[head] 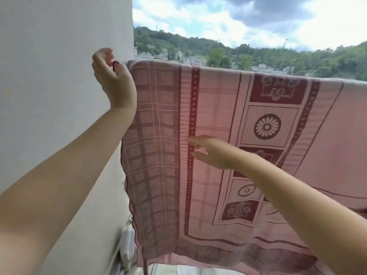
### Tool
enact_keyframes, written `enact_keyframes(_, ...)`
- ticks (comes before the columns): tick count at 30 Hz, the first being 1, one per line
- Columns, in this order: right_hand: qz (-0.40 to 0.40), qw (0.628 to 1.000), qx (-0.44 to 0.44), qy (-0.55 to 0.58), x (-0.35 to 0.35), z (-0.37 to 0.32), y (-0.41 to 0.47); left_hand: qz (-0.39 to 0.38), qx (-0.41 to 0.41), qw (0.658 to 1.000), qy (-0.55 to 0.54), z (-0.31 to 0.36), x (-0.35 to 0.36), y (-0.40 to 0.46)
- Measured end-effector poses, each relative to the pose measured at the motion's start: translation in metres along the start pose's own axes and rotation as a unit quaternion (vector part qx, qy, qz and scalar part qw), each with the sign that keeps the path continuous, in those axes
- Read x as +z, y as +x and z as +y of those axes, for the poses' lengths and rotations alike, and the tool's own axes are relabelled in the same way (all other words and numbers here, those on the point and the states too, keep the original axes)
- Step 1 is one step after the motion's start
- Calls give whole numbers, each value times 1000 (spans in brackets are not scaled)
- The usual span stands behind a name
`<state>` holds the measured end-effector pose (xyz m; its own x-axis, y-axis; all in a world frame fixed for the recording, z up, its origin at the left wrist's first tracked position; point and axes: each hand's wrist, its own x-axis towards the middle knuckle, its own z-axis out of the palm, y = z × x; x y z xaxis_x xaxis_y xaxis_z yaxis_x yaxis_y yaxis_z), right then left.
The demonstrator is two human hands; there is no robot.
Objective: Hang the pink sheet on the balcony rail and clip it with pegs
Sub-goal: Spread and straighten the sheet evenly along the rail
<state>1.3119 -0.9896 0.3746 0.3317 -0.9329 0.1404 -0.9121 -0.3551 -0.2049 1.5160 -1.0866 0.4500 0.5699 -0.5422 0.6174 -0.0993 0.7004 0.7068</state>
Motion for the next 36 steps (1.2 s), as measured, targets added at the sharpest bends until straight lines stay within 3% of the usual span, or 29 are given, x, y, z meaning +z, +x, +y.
enact_keyframes(2,13,1000,26,3,-7,24,-23,-66,132,989,29,35,24,-34)
enact_keyframes(4,45,997,58,-2,-19,49,-50,-185,196,962,39,66,58,-74)
enact_keyframes(6,92,991,99,5,-37,75,-87,-272,196,942,-4,91,97,-119)
enact_keyframes(12,202,961,187,-14,-104,175,-248,-420,116,899,-35,151,198,-287)
enact_keyframes(17,279,923,263,-22,-147,257,-374,-507,119,853,-44,208,267,-420)
enact_keyframes(21,298,904,307,-10,-170,309,-437,-591,134,795,-38,246,313,-490)
enact_keyframes(26,344,879,329,19,-194,383,-473,-638,111,762,-19,269,377,-539)
enact_keyframes(29,355,874,329,47,-202,434,-473,-643,90,761,3,263,418,-574)
enact_keyframes(33,355,878,310,84,-219,507,-462,-607,90,787,72,244,490,-608)
enact_keyframes(36,342,884,285,142,-238,552,-454,-526,111,834,122,226,528,-625)
